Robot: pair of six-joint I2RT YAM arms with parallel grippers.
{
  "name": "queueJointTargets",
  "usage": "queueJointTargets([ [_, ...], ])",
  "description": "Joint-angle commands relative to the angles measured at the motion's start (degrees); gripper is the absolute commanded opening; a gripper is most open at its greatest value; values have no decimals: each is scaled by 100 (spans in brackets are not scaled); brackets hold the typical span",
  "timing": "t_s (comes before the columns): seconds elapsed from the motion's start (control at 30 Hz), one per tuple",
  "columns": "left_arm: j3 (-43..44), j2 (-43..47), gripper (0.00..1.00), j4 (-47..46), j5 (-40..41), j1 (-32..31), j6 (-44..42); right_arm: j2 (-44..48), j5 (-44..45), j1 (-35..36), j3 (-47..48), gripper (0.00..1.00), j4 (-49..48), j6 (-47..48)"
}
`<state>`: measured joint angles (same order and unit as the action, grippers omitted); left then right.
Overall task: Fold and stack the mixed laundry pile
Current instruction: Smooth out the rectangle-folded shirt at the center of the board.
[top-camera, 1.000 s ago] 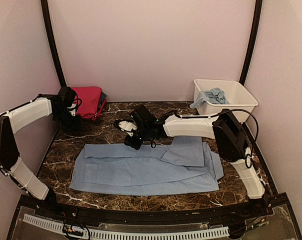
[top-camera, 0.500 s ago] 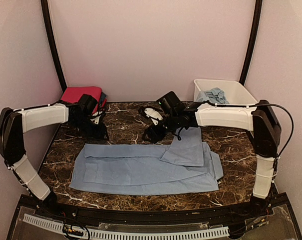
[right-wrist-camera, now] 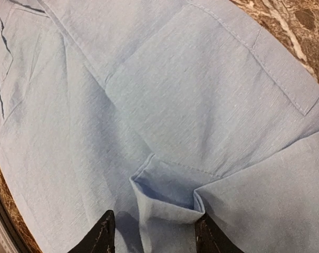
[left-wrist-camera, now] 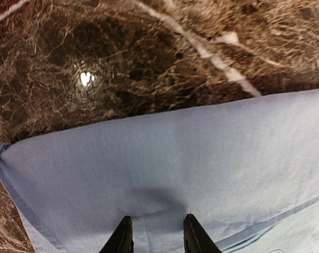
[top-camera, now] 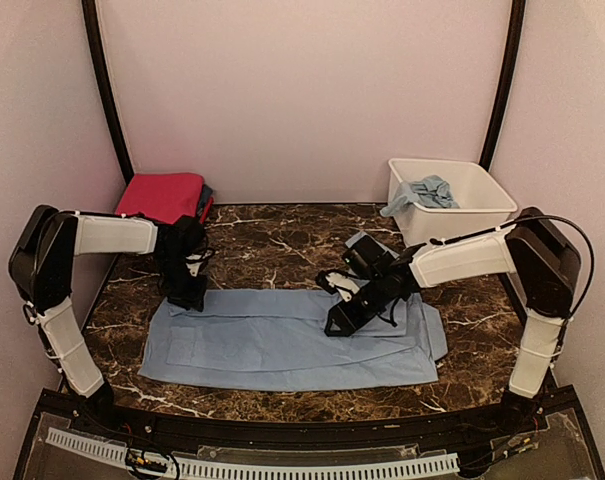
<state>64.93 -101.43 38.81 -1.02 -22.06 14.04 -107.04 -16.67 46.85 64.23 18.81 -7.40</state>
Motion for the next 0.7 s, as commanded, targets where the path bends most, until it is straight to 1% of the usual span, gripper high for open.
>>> queueJointTargets([
  [0.0, 177, -397, 32, 482, 624, 16, -183, 300, -474, 183, -259, 48, -118, -271],
  [0.1, 287, -536, 32, 531, 807, 18, -188, 820, -632, 130, -202, 51, -121, -323],
  [0.2, 311, -442, 34, 532, 906, 74, -204, 1295, -422, -231, 2, 53, 65, -315],
  [0.3, 342, -333, 36, 536, 986, 111, -241, 1695, 183, -712, 58, 54, 164, -394],
  [0.47, 442, -83, 40, 507, 990, 115, -242, 2050, 1531, -1361, -348, 54, -78, -794],
  [0.6, 509, 132, 44, 446, 989, 115, -214, 2010, 2108, -1739, -722, 51, -537, -1156],
  [0.67, 553, 237, 46, 428, 987, 115, -204, 1877, 2187, -1888, -833, 51, -739, -1308],
])
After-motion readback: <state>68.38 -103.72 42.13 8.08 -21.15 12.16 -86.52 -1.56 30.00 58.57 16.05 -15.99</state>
